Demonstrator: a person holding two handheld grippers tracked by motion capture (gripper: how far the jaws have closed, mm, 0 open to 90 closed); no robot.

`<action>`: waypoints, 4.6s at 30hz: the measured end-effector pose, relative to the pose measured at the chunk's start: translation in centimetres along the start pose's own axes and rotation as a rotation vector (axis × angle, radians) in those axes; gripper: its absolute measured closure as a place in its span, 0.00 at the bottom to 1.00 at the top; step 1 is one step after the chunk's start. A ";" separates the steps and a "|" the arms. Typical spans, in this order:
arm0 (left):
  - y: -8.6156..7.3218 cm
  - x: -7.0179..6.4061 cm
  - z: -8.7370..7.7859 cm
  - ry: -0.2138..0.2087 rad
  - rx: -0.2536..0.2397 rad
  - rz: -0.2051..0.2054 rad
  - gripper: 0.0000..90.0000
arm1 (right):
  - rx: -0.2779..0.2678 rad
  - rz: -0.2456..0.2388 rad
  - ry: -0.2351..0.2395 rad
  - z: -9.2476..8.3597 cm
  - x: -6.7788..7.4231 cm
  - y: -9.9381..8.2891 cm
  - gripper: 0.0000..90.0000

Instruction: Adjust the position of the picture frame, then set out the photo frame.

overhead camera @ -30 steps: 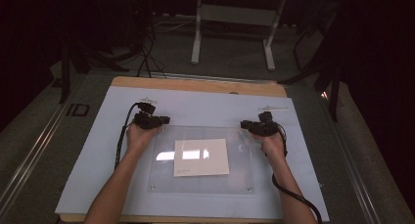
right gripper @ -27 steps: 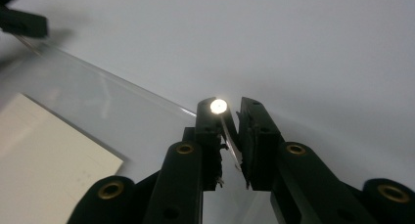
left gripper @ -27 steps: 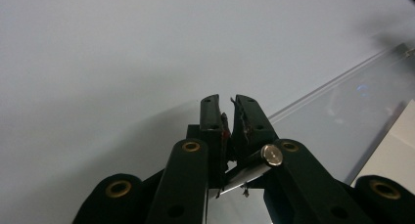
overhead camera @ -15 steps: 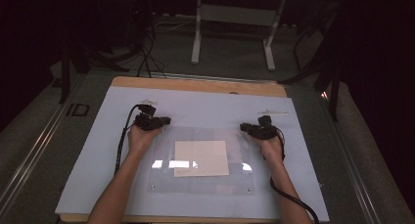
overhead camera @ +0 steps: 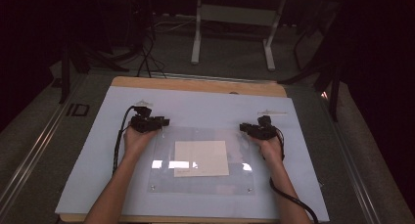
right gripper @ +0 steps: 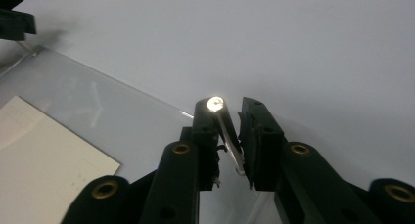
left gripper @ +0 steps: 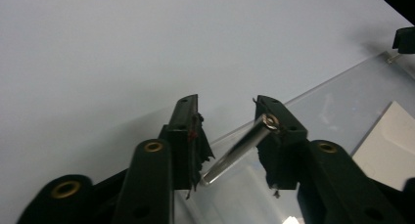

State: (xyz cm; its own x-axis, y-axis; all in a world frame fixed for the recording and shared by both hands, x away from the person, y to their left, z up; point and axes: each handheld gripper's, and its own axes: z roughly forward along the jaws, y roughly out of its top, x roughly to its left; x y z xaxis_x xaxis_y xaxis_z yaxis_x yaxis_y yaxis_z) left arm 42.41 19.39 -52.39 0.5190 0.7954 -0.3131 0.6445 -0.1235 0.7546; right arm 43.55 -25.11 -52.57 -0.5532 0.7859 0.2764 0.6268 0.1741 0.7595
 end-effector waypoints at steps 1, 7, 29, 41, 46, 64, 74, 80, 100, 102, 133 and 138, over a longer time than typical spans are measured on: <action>-0.1 0.0 -0.3 0.001 -0.018 -0.003 0.66 | 0.001 -0.005 -0.004 0.0 0.0 0.0 0.81; -0.6 -0.3 -2.1 0.019 -0.071 0.033 0.62 | -0.004 -0.062 -0.030 -0.5 0.4 0.3 0.72; -3.3 0.0 -4.3 0.077 -0.127 0.088 0.59 | -0.041 -0.190 -0.116 -1.9 1.3 0.0 0.81; -3.3 -0.6 -3.3 0.076 -0.122 0.143 0.63 | -0.064 -0.198 -0.094 -1.3 1.4 -0.1 0.93; -3.1 -0.6 -3.1 0.072 -0.149 0.147 0.68 | -0.061 -0.193 -0.084 -1.4 1.3 -0.1 0.93; -1.7 -1.0 -0.8 0.062 -0.138 0.157 0.77 | -0.065 -0.182 -0.077 -1.3 1.2 -0.1 0.93; -1.8 -0.8 -0.2 0.045 -0.127 0.142 0.88 | -0.064 -0.181 -0.079 -1.3 1.3 0.0 0.93; -1.8 -0.7 -0.2 0.041 -0.126 0.141 0.91 | -0.063 -0.179 -0.078 -1.3 1.3 0.0 0.93; -1.7 -0.5 0.1 0.034 -0.141 0.137 0.88 | -0.060 -0.177 -0.075 -1.3 1.2 0.0 0.93; -1.7 -0.6 0.1 0.035 -0.139 0.139 0.88 | -0.060 -0.176 -0.075 -1.3 1.2 0.0 0.93; -1.4 0.4 0.3 -0.035 -0.117 0.015 0.90 | -0.020 -0.022 0.023 -1.2 -0.2 0.6 0.91; -1.1 0.9 0.5 -0.067 -0.105 -0.033 0.89 | -0.019 0.015 0.042 -1.0 -0.6 0.8 0.91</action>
State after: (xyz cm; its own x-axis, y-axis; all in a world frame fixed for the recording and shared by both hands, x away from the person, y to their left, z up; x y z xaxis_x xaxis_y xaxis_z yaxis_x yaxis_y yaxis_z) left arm 42.50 19.93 -53.79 0.5372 0.7563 -0.3734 0.6011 -0.0328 0.7985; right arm 43.85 -26.04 -51.61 -0.5668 0.7626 0.3116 0.6245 0.1511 0.7662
